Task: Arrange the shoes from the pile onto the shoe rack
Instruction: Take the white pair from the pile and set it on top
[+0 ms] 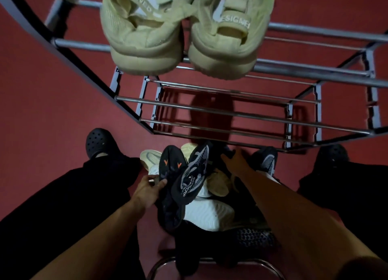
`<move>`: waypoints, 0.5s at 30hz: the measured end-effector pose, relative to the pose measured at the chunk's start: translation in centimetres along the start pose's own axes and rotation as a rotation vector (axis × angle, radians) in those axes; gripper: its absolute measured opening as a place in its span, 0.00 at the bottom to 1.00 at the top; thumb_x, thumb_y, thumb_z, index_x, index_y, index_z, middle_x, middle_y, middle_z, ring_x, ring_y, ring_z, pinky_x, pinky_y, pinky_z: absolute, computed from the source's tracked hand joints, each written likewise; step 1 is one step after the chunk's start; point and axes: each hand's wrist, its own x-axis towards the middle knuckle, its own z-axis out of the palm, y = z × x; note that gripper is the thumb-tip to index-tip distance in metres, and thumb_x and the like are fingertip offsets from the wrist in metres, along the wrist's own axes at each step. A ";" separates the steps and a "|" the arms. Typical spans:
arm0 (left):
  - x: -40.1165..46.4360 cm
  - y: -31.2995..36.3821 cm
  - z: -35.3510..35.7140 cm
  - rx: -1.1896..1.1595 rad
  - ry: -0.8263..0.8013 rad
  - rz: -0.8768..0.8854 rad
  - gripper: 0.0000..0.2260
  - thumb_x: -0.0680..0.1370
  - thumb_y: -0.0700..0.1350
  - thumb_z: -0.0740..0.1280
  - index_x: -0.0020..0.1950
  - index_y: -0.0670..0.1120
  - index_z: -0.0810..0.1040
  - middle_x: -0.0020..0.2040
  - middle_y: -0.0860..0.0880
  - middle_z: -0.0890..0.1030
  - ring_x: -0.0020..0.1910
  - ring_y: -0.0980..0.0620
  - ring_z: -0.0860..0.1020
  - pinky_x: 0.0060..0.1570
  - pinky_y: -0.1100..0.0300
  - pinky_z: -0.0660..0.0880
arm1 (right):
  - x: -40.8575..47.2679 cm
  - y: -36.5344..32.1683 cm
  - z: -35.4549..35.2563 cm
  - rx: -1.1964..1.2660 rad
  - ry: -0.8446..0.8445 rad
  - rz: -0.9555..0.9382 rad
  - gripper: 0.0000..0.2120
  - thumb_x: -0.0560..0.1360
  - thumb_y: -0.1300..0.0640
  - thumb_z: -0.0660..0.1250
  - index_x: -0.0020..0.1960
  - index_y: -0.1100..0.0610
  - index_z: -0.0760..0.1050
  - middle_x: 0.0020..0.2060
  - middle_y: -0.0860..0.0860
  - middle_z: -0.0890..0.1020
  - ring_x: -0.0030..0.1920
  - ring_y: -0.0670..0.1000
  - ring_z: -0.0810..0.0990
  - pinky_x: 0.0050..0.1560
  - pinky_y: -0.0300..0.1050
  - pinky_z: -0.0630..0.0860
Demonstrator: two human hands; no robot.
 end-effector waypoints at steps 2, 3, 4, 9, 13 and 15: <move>-0.5 -0.2 0.2 -0.107 -0.056 -0.016 0.12 0.78 0.48 0.72 0.55 0.43 0.78 0.51 0.42 0.86 0.38 0.51 0.84 0.36 0.59 0.78 | 0.6 0.4 0.3 0.025 -0.005 0.025 0.38 0.75 0.47 0.70 0.76 0.63 0.56 0.71 0.62 0.70 0.69 0.62 0.70 0.70 0.58 0.67; -0.9 0.1 0.4 -0.140 -0.081 -0.018 0.06 0.79 0.46 0.71 0.50 0.44 0.80 0.45 0.46 0.87 0.35 0.53 0.84 0.36 0.60 0.79 | 0.8 0.7 0.4 0.031 0.002 0.045 0.39 0.75 0.46 0.70 0.76 0.63 0.56 0.71 0.62 0.69 0.70 0.62 0.70 0.70 0.57 0.67; -1.1 0.3 0.5 -0.145 -0.098 -0.013 0.04 0.80 0.44 0.69 0.46 0.46 0.80 0.39 0.50 0.87 0.33 0.56 0.84 0.36 0.60 0.79 | 0.5 0.5 0.2 0.009 0.016 0.063 0.40 0.75 0.44 0.69 0.77 0.62 0.56 0.72 0.62 0.68 0.71 0.62 0.68 0.71 0.56 0.65; -1.2 0.6 0.4 -0.130 -0.161 -0.017 0.06 0.81 0.46 0.68 0.47 0.46 0.82 0.45 0.44 0.87 0.36 0.53 0.85 0.39 0.59 0.79 | 0.8 1.6 0.4 -0.126 -0.068 0.107 0.49 0.67 0.26 0.65 0.78 0.53 0.56 0.76 0.61 0.60 0.76 0.62 0.60 0.75 0.57 0.59; -1.2 0.4 0.8 -0.140 -0.143 -0.027 0.06 0.81 0.46 0.68 0.51 0.44 0.82 0.45 0.45 0.87 0.38 0.52 0.85 0.36 0.62 0.79 | 1.7 2.1 0.8 -0.088 0.025 0.098 0.41 0.73 0.38 0.69 0.75 0.60 0.59 0.74 0.63 0.62 0.73 0.63 0.63 0.73 0.56 0.62; -1.1 0.4 0.8 -0.149 -0.131 -0.037 0.10 0.80 0.49 0.69 0.55 0.43 0.82 0.48 0.44 0.87 0.41 0.50 0.85 0.36 0.61 0.79 | 1.9 1.9 0.5 0.033 0.024 0.100 0.40 0.71 0.39 0.72 0.71 0.62 0.61 0.68 0.62 0.71 0.67 0.61 0.71 0.67 0.54 0.69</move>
